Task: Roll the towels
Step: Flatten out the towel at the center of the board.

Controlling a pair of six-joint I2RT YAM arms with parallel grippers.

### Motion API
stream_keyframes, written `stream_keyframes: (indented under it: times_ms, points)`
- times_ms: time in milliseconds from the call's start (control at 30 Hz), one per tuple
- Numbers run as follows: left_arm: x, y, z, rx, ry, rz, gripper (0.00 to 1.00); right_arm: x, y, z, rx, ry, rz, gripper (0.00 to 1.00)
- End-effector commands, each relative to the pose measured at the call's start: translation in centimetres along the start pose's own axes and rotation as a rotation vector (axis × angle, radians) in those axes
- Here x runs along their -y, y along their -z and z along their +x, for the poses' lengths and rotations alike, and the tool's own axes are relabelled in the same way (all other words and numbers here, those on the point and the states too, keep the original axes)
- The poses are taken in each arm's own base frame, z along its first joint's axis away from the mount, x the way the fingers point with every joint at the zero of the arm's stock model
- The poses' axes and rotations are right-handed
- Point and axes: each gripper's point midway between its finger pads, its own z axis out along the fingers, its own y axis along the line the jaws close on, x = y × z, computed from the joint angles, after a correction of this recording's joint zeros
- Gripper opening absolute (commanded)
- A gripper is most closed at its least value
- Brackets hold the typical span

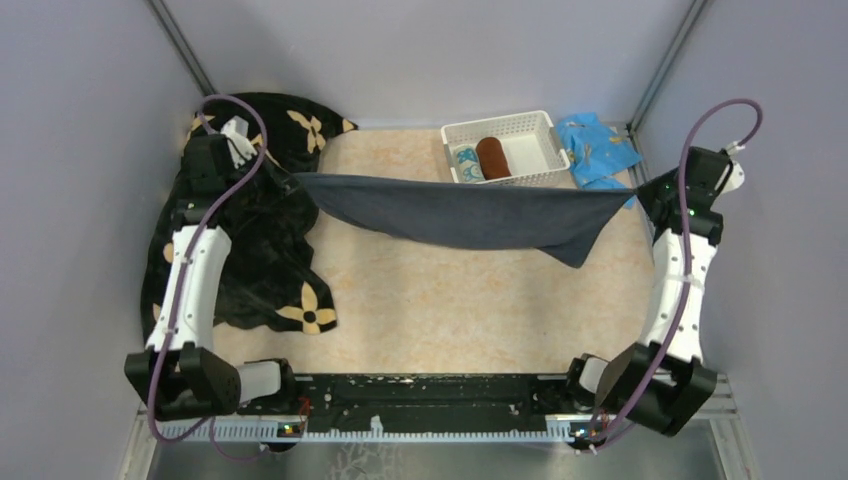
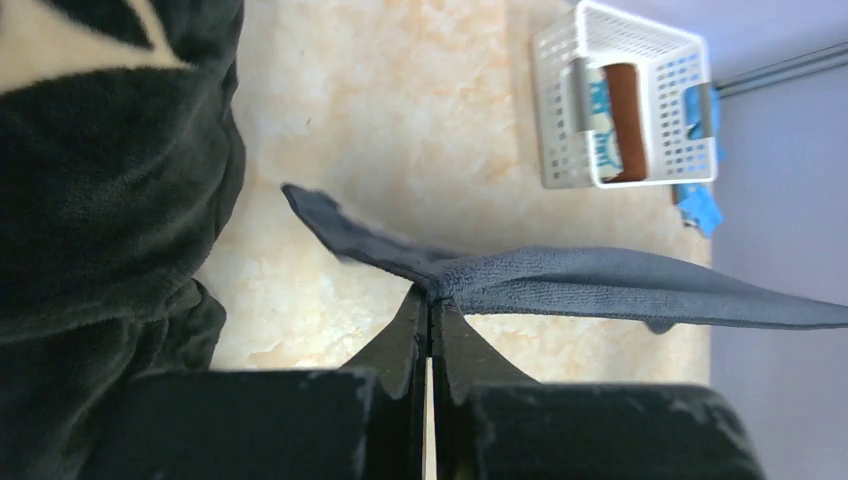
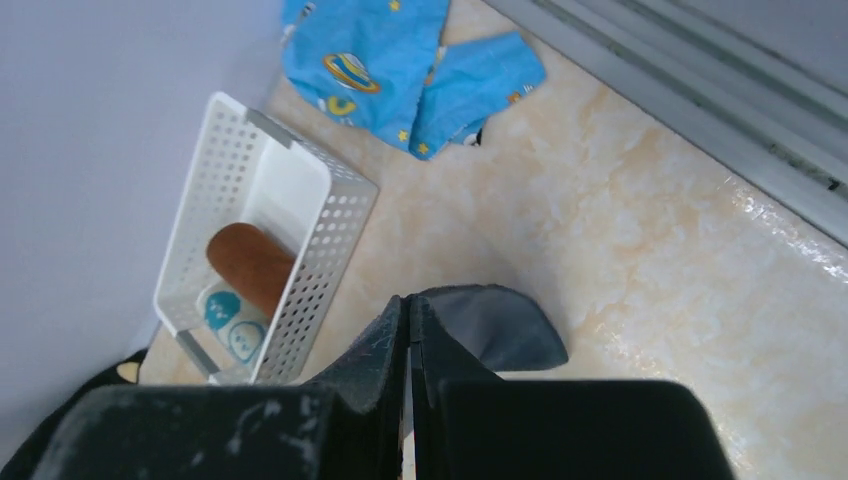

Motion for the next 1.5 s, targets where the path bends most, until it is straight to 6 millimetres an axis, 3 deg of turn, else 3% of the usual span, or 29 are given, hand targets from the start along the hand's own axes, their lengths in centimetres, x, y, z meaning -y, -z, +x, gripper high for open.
stream_keyframes:
  times_ms: [0, 133, 267, 400, 500, 600, 667, 967, 1067, 1233, 1333, 1467]
  points:
    - [3.0, 4.9, -2.5, 0.115, -0.004, 0.051, 0.0, -0.8, 6.2, -3.2, 0.15, 0.03, -0.05, 0.0]
    - [4.5, 9.8, -2.7, 0.216, -0.023, 0.065, 0.0, -0.1, 10.3, -3.3, 0.241, 0.04, -0.059, 0.0]
    - [4.6, 14.1, -2.1, 0.296, -0.032, 0.03, 0.01, 0.0, 13.4, -3.1, 0.292, 0.079, -0.05, 0.0]
    - [3.5, 15.6, -1.5, 0.324, -0.028, -0.039, 0.01, 0.7, 15.9, -3.8, 0.377, 0.113, -0.007, 0.0]
    - [2.6, 14.4, -1.0, 0.304, -0.02, -0.055, 0.02, 0.8, 15.4, -3.5, 0.377, 0.121, -0.004, 0.0]
    - [1.2, 10.8, 0.7, 0.225, 0.019, -0.048, 0.01, 0.9, 12.8, -2.5, 0.331, 0.118, 0.006, 0.0]
    - [0.4, 7.8, 1.9, 0.159, 0.054, -0.029, 0.0, 1.1, 9.9, -1.7, 0.288, 0.108, 0.026, 0.0]
    - [-3.2, -7.8, 5.8, -0.153, 0.245, -0.038, 0.0, 2.5, -6.0, 1.9, 0.138, 0.012, 0.048, 0.0]
    - [-3.5, -12.3, 5.3, -0.188, 0.268, -0.048, 0.0, 2.0, -10.5, 2.4, 0.092, 0.026, -0.012, 0.0]
    - [-2.9, -17.8, 3.4, -0.194, 0.283, -0.031, 0.0, 1.9, -15.6, 1.6, 0.043, 0.079, -0.034, 0.0]
    - [-2.6, -20.2, 3.3, -0.215, 0.272, -0.029, 0.0, 1.5, -17.1, 0.7, 0.044, 0.102, -0.059, 0.0]
    - [-3.8, -21.8, 4.4, -0.249, 0.277, -0.056, 0.01, 1.5, -18.5, 1.1, -0.014, 0.118, -0.054, 0.0]
